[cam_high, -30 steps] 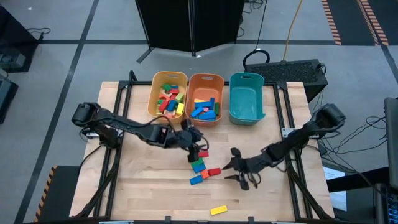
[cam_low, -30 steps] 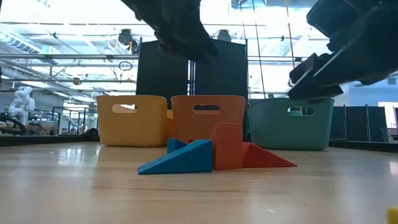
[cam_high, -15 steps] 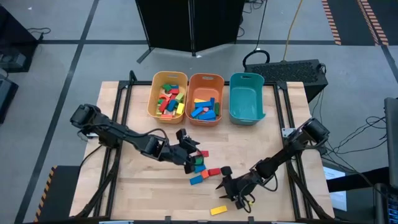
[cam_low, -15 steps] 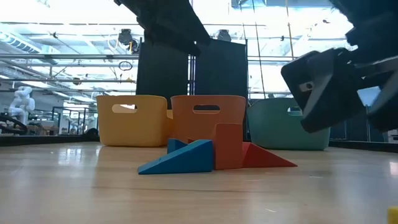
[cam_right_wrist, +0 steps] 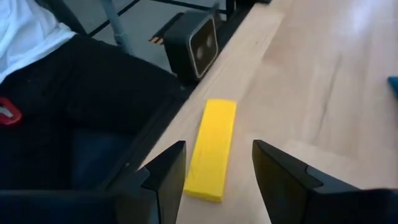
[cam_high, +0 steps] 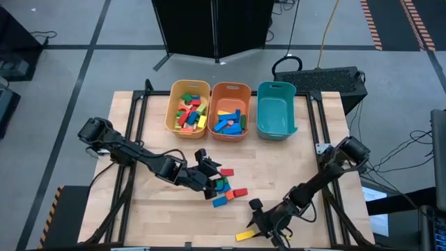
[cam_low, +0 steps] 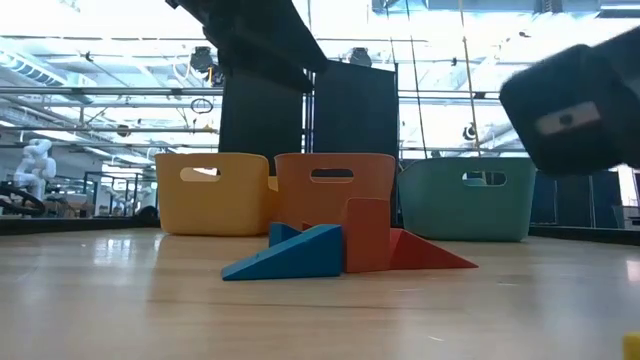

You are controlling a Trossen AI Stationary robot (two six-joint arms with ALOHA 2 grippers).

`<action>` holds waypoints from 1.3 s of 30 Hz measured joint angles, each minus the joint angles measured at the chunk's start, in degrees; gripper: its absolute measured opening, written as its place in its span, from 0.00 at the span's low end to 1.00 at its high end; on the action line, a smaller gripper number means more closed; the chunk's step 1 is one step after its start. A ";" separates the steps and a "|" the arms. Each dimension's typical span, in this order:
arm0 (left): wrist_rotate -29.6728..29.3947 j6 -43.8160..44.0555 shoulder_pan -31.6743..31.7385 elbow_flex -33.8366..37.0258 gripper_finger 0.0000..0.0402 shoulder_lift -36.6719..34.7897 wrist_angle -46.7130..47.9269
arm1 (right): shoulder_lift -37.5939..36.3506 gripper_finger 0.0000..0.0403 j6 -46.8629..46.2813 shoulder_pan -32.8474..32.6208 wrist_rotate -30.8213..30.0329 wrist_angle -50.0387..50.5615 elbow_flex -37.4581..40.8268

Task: Sort blocks by size
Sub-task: Put the yellow rectangle block into the orange bin

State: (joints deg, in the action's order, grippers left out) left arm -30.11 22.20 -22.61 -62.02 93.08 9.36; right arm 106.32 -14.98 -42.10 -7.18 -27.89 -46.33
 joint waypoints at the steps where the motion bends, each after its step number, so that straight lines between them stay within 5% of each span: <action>1: -0.02 0.02 0.05 0.00 0.60 0.00 0.00 | 0.51 0.43 -0.27 -0.13 -0.06 -0.13 0.00; 16: -0.08 0.04 -1.02 0.00 0.60 0.00 0.33 | 7.08 0.43 -2.19 0.02 1.06 0.53 -4.06; 26: -0.39 0.06 -1.05 0.00 0.60 0.00 0.22 | 5.85 0.43 -2.58 1.18 -7.77 5.31 -4.02; 32: -0.40 0.19 -1.05 0.00 0.60 0.00 0.20 | -0.03 0.43 -1.83 2.05 -19.64 17.36 -3.74; 39: -0.39 0.13 -1.16 0.00 0.60 0.00 0.42 | -5.51 0.43 -1.49 2.77 -18.19 19.15 -3.75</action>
State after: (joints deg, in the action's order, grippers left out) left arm -30.50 22.32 -23.77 -62.02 93.08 9.79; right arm 100.81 -16.47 -39.33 -25.37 -8.74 -50.09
